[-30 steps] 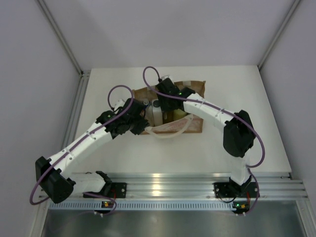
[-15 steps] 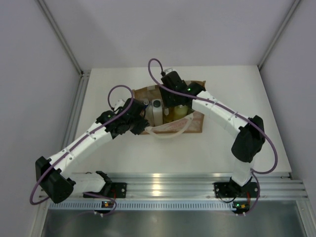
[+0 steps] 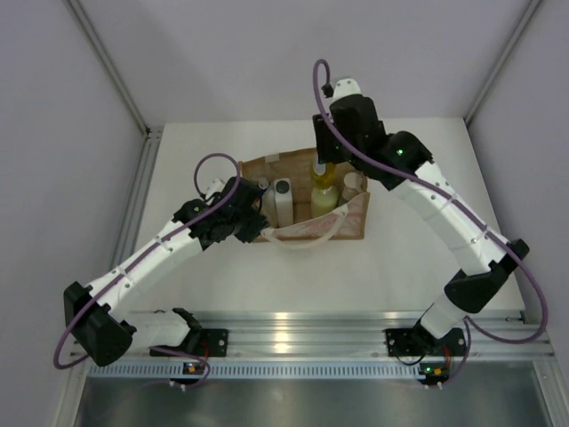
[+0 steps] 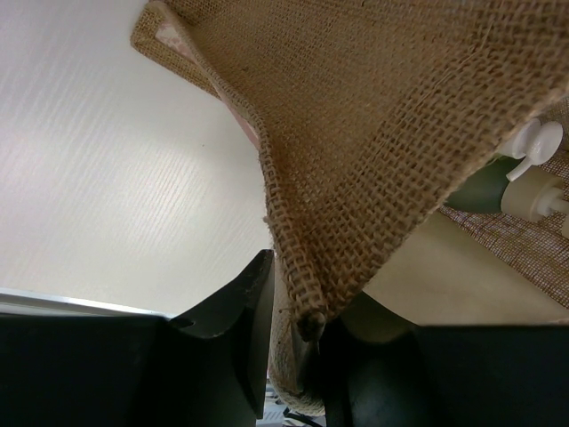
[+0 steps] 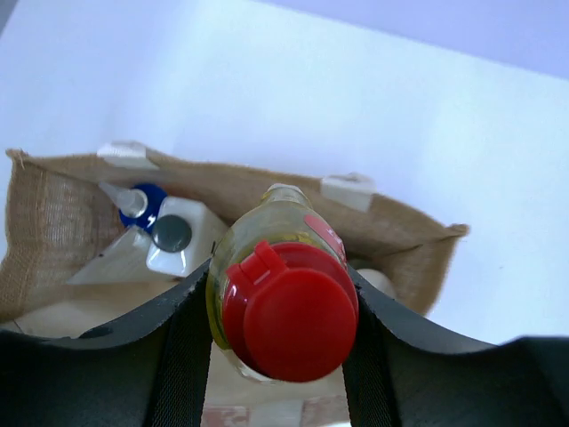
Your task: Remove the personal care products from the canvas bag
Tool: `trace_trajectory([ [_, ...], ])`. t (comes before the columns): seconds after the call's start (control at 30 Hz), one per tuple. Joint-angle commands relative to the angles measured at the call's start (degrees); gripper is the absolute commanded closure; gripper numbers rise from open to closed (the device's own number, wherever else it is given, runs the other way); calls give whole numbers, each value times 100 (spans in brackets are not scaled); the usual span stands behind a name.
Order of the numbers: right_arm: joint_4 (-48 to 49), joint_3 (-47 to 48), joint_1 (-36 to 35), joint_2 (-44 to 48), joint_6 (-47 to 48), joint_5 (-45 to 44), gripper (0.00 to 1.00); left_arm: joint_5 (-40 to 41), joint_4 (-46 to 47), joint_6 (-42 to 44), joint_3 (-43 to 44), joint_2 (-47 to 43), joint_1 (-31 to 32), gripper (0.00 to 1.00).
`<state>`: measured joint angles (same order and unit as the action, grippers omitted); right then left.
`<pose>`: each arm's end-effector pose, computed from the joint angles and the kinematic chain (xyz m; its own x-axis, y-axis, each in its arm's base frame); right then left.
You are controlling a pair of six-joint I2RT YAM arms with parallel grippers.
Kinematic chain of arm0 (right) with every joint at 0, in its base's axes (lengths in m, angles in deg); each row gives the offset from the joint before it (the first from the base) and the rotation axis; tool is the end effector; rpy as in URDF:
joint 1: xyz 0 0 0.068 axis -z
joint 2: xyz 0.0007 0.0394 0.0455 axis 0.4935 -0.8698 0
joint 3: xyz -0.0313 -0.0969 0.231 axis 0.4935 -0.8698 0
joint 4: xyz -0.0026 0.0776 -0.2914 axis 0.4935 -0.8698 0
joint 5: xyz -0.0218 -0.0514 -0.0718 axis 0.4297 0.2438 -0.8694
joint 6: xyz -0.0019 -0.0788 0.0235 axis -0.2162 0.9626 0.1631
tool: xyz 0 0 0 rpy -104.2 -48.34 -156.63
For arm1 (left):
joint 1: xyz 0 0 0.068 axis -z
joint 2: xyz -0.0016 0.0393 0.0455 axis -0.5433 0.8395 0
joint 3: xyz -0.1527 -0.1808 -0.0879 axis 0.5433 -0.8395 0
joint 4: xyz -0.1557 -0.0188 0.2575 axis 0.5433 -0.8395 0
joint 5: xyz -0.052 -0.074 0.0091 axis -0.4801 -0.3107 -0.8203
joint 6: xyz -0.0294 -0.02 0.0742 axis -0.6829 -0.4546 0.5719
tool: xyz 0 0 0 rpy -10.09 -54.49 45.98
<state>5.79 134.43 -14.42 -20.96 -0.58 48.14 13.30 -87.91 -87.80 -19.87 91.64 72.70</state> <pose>0.3109 0.2618 0.4328 -0.4542 -0.1466 -0.8787 -0.3094 0.9509 0.0013 0.2511 -0.1888 0.2622 -0.6239 -0.7317 -0.2747 -0.5260 0.6531 -0.5448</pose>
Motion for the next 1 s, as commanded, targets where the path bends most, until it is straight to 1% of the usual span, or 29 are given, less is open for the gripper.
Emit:
trace_trajectory([
  [0.0, 127, 721, 206, 595, 233, -597, 100, 41, -111, -52, 135, -80, -24, 71],
  [0.13, 47, 862, 513, 893, 418, -922, 100, 32, -111, -70, 135, -89, -24, 71],
  [0.23, 56, 827, 899, 1113, 454, -1037, 100, 23, -111, -70, 144, -89, -24, 71],
  [0.37, 56, 678, 1646, 1246, 410, -651, 100, 23, -111, -70, 170, -80, -24, 71],
  [0.47, 100, 362, 2138, 1281, 383, -326, 100, 14, -111, -70, 170, -89, -24, 71],
  [0.6, 547, -375, 2543, 1439, 471, -159, 100, -12, -111, -52, 196, -107, -24, 71],
  [0.63, 844, -742, 2631, 1570, 462, 16, 100, -29, -111, -35, 205, -115, -24, 71],
  [0.7, 1136, -1261, 2877, 1737, 410, 131, 100, -30, -111, 0, 231, -107, -24, 71],
  [0.8, 1654, -1746, 3203, 1817, 418, 675, 100, -30, -111, 9, 231, -150, -24, 71],
  [0.83, 1821, -2114, 3395, 1861, 436, 1208, 100, -30, -111, 9, 231, -142, -15, 71],
  [0.87, 2179, -2300, 3440, 1870, 505, 1343, 100, -47, -111, 18, 240, -142, -24, 71],
  [0.9, 2340, -2624, 3449, 1879, 558, 1397, 100, -65, -111, 35, 240, -142, -24, 71],
  [0.97, 2778, -2916, 3467, 1905, 751, 1424, 100, -117, -111, 70, 249, -116, -24, 71],
])
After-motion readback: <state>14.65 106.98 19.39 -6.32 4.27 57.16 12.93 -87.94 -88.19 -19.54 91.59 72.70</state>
